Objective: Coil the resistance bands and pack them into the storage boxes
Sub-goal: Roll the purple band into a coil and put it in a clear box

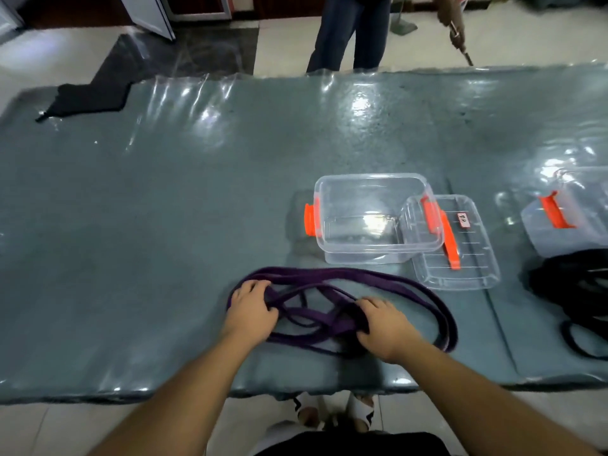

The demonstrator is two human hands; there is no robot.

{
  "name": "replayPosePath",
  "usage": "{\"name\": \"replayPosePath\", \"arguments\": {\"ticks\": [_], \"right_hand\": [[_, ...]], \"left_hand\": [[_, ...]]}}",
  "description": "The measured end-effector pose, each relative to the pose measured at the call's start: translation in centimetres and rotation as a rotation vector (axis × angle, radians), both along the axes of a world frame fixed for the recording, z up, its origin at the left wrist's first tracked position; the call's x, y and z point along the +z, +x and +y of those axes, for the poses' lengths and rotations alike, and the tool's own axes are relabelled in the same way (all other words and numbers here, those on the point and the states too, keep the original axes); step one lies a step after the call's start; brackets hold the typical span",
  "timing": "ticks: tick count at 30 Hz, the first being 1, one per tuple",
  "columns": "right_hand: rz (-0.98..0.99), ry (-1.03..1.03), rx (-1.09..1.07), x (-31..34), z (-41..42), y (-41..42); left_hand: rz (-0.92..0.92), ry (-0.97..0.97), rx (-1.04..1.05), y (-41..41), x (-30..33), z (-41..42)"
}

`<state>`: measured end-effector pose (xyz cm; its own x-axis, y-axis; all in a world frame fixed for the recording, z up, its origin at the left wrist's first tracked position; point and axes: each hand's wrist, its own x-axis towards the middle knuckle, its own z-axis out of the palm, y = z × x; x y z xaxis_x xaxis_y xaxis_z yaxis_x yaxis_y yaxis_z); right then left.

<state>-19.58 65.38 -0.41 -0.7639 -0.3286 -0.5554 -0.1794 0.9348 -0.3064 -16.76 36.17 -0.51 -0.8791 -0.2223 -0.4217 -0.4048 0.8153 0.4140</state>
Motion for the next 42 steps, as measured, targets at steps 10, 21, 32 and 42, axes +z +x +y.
{"name": "replayPosePath", "arguments": {"ticks": [10, 21, 32, 42], "right_hand": [[-0.022, 0.064, -0.111, -1.5, 4.5, 3.4], [0.212, 0.224, -0.527, -2.0, 9.3, 1.3], [0.001, -0.045, -0.73, -3.8, 14.2, -1.1], [0.085, -0.54, -0.632, 6.6, 13.9, -2.4]], "left_hand": [[-0.095, -0.112, -0.397, -0.4, -1.4, 2.8], [-0.237, -0.204, -0.416, 2.0, -1.9, 2.9], [-0.088, -0.15, -0.313, 1.4, -0.4, 7.8], [-0.07, -0.056, -0.335, 0.5, 1.4, 10.7]]}}
